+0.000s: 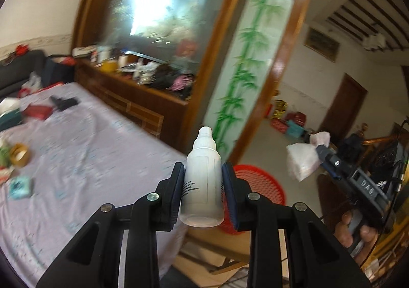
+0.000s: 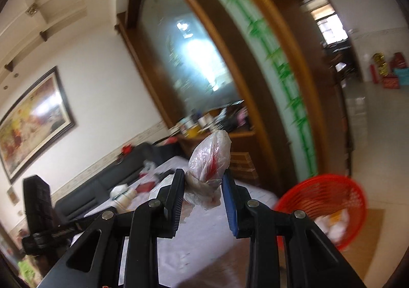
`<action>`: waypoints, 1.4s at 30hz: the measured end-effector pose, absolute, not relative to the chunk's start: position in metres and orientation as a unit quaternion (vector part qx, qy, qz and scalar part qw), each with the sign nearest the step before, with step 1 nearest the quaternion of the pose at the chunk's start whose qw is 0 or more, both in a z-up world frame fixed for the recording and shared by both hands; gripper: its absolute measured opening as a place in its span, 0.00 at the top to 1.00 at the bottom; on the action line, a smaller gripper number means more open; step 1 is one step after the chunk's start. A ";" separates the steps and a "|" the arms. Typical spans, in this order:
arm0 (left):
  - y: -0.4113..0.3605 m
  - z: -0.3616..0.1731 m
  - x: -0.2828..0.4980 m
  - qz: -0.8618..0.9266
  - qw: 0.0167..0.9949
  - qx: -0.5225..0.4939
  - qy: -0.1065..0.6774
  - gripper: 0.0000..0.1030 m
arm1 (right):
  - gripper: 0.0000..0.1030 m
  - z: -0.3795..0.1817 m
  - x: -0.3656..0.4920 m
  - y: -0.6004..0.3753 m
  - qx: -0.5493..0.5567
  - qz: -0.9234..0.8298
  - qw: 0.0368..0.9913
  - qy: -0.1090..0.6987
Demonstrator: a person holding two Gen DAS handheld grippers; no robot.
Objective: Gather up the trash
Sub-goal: 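Carry the bottle and bag to the red wastebasket and open both grippers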
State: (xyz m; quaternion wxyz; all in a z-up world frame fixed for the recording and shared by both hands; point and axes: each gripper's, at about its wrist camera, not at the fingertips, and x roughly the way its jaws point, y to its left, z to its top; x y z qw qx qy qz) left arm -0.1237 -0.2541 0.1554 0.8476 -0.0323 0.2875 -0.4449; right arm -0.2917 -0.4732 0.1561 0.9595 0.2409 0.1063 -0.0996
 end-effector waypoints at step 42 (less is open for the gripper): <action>-0.439 0.089 -0.112 -0.546 0.748 -0.018 0.378 0.72 | 0.70 0.119 -0.318 -0.580 0.293 -0.237 0.914 0.149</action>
